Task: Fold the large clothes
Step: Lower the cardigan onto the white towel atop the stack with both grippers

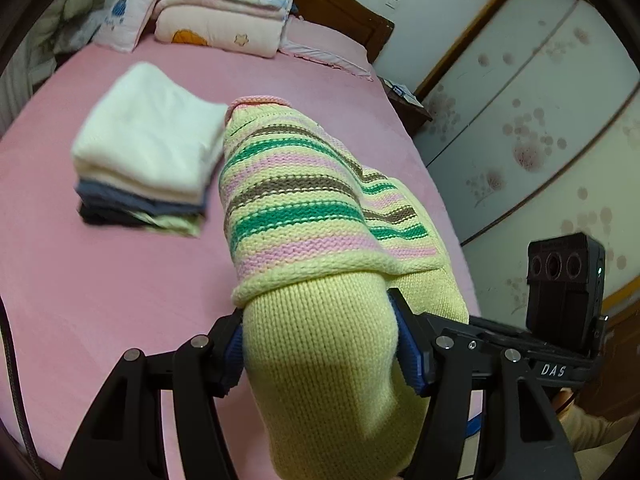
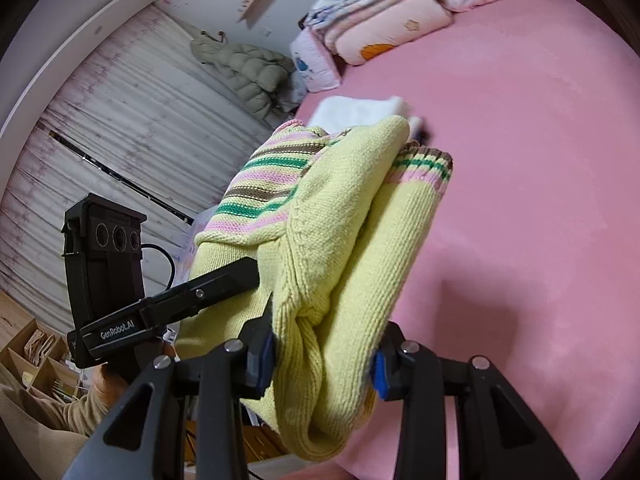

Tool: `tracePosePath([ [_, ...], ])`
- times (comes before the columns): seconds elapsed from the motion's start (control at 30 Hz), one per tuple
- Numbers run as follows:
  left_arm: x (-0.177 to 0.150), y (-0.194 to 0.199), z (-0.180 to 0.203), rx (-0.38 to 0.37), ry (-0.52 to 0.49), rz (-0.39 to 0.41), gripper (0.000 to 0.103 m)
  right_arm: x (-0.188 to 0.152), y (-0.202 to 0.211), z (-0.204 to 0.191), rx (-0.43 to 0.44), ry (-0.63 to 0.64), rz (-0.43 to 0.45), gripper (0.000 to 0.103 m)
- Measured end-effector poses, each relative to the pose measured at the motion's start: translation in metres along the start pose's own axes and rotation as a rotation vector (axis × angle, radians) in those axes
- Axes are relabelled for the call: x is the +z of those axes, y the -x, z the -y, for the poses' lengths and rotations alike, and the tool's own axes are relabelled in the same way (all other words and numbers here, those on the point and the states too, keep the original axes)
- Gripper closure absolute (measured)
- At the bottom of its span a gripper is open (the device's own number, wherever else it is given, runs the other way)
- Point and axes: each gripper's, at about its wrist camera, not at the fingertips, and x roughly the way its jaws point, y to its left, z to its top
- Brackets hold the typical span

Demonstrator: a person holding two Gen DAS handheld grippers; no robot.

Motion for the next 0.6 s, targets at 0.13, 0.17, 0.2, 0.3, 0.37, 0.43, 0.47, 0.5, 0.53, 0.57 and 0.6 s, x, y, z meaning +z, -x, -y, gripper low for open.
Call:
tracePosePath([
  [0.13, 0.050, 0.013, -0.063, 0.004, -0.086, 0.001, 0.041, 0.020, -0.051, -0.033, -0.018, -0.026, 0.025, 0.066],
  [0.17, 0.063, 0.013, -0.078, 0.008, -0.103, 0.004, 0.041, 0.030, -0.068, -0.039, -0.022, -0.031, 0.037, 0.066],
  [0.2, 0.079, 0.011, -0.096, 0.015, -0.127, 0.011, 0.041, 0.039, -0.083, -0.042, -0.025, -0.033, 0.046, 0.066],
  [0.3, 0.120, -0.005, -0.138, 0.037, -0.172, 0.034, 0.041, 0.079, -0.140, -0.047, -0.031, -0.052, 0.082, 0.066],
  [0.37, 0.150, -0.022, -0.167, 0.045, -0.212, 0.059, 0.041, 0.100, -0.168, -0.041, -0.037, -0.050, 0.104, 0.066],
  [0.43, 0.180, -0.043, -0.196, 0.036, -0.238, 0.084, 0.040, 0.132, -0.204, -0.032, -0.041, -0.063, 0.135, 0.066],
  [0.47, 0.196, -0.057, -0.210, 0.033, -0.244, 0.093, 0.040, 0.144, -0.218, -0.026, -0.043, -0.073, 0.148, 0.066],
  [0.5, 0.214, -0.072, -0.227, 0.038, -0.243, 0.094, 0.040, 0.158, -0.233, -0.020, -0.051, -0.080, 0.161, 0.066],
  [0.53, 0.223, -0.084, -0.235, 0.045, -0.240, 0.093, 0.040, 0.172, -0.250, -0.015, -0.061, -0.087, 0.169, 0.066],
  [0.57, 0.236, -0.098, -0.247, 0.055, -0.235, 0.090, 0.040, 0.184, -0.266, -0.009, -0.071, -0.092, 0.173, 0.066],
  [0.6, 0.246, -0.112, -0.257, 0.073, -0.228, 0.084, 0.040, 0.197, -0.280, -0.003, -0.083, -0.094, 0.179, 0.066],
])
